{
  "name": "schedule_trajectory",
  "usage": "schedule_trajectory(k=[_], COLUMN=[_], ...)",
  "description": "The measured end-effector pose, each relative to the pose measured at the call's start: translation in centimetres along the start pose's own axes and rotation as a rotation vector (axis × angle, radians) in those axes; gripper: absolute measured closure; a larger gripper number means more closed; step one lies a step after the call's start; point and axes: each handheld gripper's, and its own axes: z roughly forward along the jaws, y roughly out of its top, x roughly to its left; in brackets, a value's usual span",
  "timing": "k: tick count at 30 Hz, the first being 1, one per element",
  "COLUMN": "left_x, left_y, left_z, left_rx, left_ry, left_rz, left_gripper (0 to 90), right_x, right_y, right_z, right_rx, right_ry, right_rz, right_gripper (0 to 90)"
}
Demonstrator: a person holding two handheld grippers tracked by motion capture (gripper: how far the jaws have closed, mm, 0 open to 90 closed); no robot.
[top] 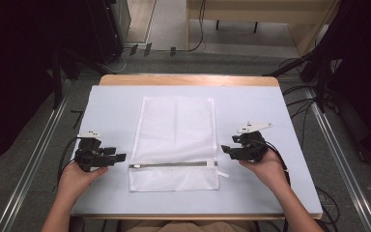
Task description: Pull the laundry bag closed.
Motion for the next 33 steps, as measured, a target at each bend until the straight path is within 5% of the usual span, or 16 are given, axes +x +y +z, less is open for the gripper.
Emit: schedule_trajectory(k=[15,33], left_x=[0.1,0.1], left_y=[-0.5,-0.3], left_z=[-0.3,-0.2], left_rx=[0.001,0.0], left_ry=[0.006,0.002], left_rz=[-0.006,0.004], left_gripper=[38.6,38.9], right_x=[4.0,7.2], right_y=[1.3,3.0], right_z=[0.9,2.2], right_rx=[0.0,0.019], right_ry=[0.082,0.146], right_rz=[-0.073,-0.143], right_gripper=[46.1,52.5])
